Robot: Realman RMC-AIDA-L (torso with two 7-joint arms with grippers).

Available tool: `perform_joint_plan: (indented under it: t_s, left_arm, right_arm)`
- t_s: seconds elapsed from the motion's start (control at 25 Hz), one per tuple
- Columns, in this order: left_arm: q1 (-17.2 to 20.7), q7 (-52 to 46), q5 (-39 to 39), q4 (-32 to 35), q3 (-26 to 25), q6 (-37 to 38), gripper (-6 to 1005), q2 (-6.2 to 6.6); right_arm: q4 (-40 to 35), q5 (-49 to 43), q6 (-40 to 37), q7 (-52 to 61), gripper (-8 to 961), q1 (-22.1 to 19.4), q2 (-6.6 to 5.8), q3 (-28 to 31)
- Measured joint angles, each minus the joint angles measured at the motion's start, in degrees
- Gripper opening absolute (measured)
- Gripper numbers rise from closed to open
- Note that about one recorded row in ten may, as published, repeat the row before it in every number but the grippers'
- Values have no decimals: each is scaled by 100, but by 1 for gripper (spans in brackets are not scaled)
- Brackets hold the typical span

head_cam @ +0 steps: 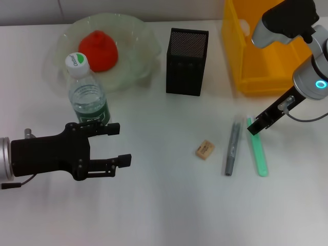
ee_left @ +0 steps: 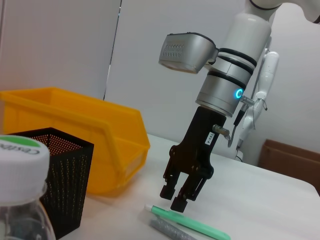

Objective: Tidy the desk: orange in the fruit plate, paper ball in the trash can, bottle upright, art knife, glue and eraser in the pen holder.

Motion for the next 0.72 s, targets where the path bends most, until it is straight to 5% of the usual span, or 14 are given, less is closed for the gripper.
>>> perform_joint_plan:
  t_s: [0.24,0.72]
  left_arm:
    - [2,-3,1,0,0,-29,827,1]
    - [-19,-3,25,0,0,-32,827,-6]
  right_arm:
    - [111,14,148,-9,456,6,5,0]
    - [373,94,589,-9,419,8,18,-164]
